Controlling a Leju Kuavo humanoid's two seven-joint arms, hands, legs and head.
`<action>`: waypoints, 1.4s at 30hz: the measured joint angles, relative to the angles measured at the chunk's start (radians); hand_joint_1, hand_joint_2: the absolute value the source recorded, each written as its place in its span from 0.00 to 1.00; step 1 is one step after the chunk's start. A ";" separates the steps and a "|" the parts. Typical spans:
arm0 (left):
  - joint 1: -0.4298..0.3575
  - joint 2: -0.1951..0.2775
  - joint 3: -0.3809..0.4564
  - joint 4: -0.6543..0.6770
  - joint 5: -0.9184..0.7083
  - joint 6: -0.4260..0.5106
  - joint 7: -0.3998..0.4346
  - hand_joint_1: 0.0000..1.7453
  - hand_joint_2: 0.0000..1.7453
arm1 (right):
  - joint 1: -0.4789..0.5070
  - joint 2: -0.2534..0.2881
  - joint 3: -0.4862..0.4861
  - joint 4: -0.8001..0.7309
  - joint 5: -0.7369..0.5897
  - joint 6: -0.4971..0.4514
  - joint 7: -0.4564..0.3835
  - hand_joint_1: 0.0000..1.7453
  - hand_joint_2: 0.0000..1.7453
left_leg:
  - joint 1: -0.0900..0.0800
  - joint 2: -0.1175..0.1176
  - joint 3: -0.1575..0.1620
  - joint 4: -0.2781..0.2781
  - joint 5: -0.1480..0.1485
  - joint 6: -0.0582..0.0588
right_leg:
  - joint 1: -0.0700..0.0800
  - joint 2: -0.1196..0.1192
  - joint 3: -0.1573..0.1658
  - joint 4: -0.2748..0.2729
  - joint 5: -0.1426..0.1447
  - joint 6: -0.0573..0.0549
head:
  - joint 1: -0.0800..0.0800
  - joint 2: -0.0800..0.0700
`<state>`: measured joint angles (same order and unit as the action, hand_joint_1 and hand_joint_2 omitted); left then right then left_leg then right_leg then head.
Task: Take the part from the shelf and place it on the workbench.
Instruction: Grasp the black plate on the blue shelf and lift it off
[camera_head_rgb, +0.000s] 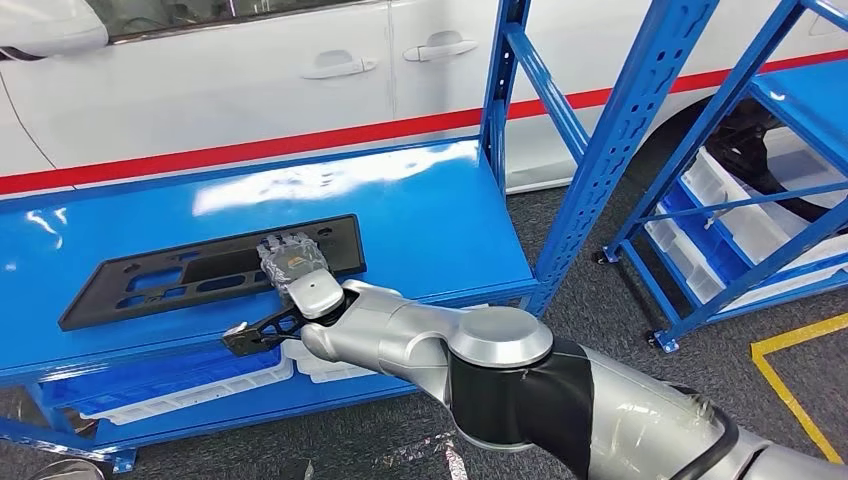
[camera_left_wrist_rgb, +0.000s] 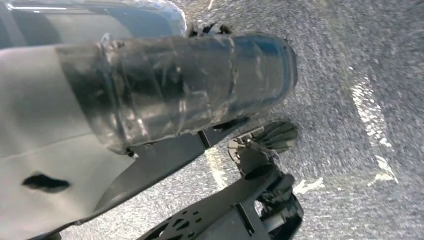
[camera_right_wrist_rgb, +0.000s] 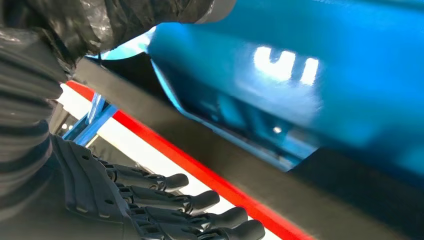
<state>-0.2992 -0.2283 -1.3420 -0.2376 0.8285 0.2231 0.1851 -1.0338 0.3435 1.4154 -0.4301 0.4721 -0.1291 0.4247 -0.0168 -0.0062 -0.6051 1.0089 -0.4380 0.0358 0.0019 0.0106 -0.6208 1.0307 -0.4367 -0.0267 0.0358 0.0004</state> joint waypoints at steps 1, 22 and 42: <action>0.001 -0.001 0.000 0.000 0.000 0.001 -0.001 0.00 0.00 | 0.000 0.000 0.000 0.003 0.005 -0.004 0.006 0.00 1.00 | 0.003 0.001 0.003 -0.008 0.004 0.001 | 0.000 -0.001 -0.001 0.000 -0.001 0.004 | 0.000 0.000; -0.001 -0.004 -0.020 0.006 0.001 0.001 -0.016 0.00 0.00 | -0.013 0.000 0.001 0.068 0.023 -0.060 0.023 1.00 1.00 | 0.034 0.002 -0.122 0.272 -0.134 -0.048 | -0.019 0.001 -0.013 0.022 -0.006 0.003 | 0.004 0.000; -0.004 -0.006 -0.058 0.007 0.003 0.001 -0.048 0.00 0.00 | -0.008 -0.001 -0.002 0.099 0.017 -0.196 -0.081 1.00 1.00 | 0.019 0.004 0.012 -0.003 -0.002 -0.007 | -0.026 -0.004 -0.037 0.083 -0.020 0.053 | 0.005 0.000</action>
<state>-0.3032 -0.2338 -1.4001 -0.2306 0.8319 0.2242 0.1369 -1.0421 0.3423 1.4136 -0.3307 0.4887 -0.3248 0.3436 0.0025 -0.0022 -0.5933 1.0059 -0.4403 0.0288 -0.0238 0.0065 -0.6583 1.1134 -0.4563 0.0262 0.0413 0.0004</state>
